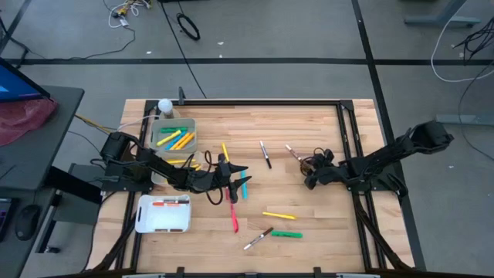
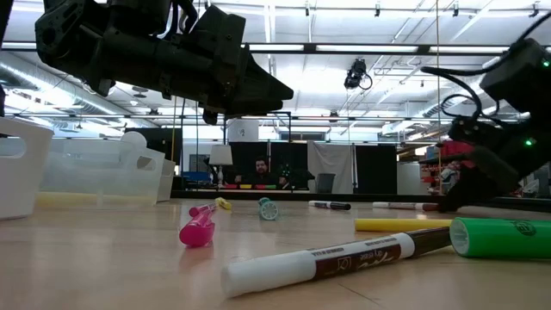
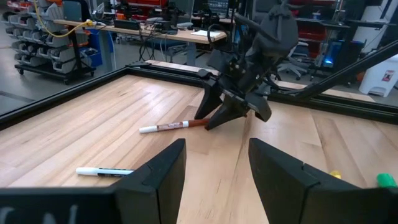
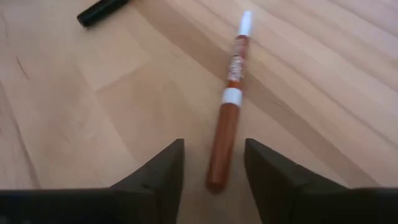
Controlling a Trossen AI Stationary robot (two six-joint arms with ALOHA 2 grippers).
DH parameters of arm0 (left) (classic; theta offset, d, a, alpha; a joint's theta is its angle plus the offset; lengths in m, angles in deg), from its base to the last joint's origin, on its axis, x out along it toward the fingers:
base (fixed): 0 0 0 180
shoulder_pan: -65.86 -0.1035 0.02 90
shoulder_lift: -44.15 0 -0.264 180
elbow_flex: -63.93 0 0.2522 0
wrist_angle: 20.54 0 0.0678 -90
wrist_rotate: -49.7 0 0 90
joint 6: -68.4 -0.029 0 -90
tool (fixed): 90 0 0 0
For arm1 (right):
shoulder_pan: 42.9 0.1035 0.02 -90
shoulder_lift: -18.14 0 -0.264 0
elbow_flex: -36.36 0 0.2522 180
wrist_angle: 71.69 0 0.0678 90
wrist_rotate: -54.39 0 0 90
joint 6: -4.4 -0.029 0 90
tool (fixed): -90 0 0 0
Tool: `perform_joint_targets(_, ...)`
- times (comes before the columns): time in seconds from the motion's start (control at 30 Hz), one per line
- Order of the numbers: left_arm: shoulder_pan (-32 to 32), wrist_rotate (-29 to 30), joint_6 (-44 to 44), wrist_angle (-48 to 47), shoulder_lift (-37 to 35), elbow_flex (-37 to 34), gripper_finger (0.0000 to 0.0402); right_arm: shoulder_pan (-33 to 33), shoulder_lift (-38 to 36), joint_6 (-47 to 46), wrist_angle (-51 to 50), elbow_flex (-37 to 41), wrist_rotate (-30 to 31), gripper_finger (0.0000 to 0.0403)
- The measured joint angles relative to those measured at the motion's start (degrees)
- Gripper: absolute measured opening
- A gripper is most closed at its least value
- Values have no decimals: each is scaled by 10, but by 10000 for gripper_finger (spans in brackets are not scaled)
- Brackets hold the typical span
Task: Pick & Place Markers
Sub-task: Put the brown marker into the white bin
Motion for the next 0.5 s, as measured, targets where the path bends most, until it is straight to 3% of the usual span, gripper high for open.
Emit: perform_joint_targets(0.5, 0, 0, 0, 0, 0, 0, 181, -2, 1, 15, 23, 26, 14, 18)
